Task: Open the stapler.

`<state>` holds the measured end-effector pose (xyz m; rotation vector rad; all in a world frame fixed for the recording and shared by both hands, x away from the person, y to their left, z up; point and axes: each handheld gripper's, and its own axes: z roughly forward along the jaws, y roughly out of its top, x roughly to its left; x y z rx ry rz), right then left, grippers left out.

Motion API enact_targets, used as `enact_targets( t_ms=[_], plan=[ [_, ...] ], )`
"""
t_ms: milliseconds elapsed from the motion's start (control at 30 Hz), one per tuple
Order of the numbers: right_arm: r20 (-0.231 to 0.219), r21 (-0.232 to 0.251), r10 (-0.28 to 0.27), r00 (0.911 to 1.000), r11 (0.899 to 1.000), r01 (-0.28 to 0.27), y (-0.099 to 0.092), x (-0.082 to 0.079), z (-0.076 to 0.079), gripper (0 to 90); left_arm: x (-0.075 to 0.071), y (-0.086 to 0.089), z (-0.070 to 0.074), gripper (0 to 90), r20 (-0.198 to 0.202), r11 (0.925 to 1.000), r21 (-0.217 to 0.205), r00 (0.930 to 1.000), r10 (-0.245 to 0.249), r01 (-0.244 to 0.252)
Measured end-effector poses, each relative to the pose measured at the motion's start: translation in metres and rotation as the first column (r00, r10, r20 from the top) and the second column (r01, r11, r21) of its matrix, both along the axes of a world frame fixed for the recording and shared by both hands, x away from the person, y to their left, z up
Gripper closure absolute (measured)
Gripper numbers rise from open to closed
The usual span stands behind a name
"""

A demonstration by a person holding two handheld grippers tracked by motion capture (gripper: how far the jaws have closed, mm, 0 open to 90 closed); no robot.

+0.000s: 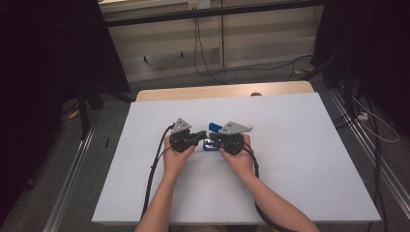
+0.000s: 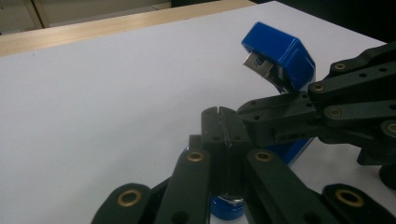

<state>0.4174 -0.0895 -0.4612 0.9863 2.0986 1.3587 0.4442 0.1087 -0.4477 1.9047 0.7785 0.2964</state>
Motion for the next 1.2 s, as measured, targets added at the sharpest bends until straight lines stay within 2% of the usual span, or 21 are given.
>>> enact_targets(
  t_ms=[67, 167, 467, 533, 600, 733, 867, 1200],
  plan=[
    [0.005, -0.006, -0.002, 1.0, 1.0, 0.002, 0.0002, -0.0006, 0.0001, 90.0, 0.0, -0.0014, -0.0004, 90.0, 0.0, 0.9999, 0.017, 1.0, 0.001, -0.001],
    [0.005, -0.006, -0.002, 1.0, 1.0, 0.002, -0.0003, -0.0002, 0.0007, 90.0, 0.0005, -0.0022, -0.002, 90.0, -0.011, 0.9999, 0.001, 0.9999, 0.011, -0.011],
    [0.014, -0.014, -0.011, 0.9998, 1.0, 0.011, 0.0009, -0.0014, 0.0005, 90.0, -0.0002, -0.0014, -0.0028, 90.0, -0.006, 0.9997, 0.019, 0.9998, 0.019, -0.019],
    [0.029, -0.032, -0.019, 0.9994, 0.999, 0.02, 0.0022, -0.0024, 0.0005, 90.0, -0.0007, -0.0022, -0.0043, 90.0, -0.007, 0.9994, 0.026, 0.9997, 0.022, -0.021],
    [0.029, -0.031, -0.023, 0.9993, 0.999, 0.024, 0.0025, -0.0026, 0.0007, 90.0, -0.0003, -0.0013, -0.0057, 90.0, -0.005, 0.9996, 0.012, 0.9997, 0.024, -0.024],
    [0.027, -0.016, -0.038, 0.9989, 0.999, 0.038, 0.0007, -0.0016, 0.0036, 90.0, -0.0006, -0.0028, -0.0065, 90.0, 0.008, 0.999, 0.039, 0.9997, 0.023, -0.023],
    [0.035, -0.027, -0.042, 0.9985, 0.999, 0.043, -0.0006, -0.0021, 0.0059, 90.0, -0.0006, -0.0024, -0.0077, 90.0, -0.001, 0.999, 0.037, 0.9997, 0.023, -0.023],
    [0.032, -0.035, -0.049, 0.9983, 0.998, 0.05, -0.0027, -0.0036, 0.0096, 90.0, -0.0009, -0.0031, -0.0089, 90.0, 0.011, 0.998, 0.062, 0.9998, 0.017, -0.017]
  ],
)
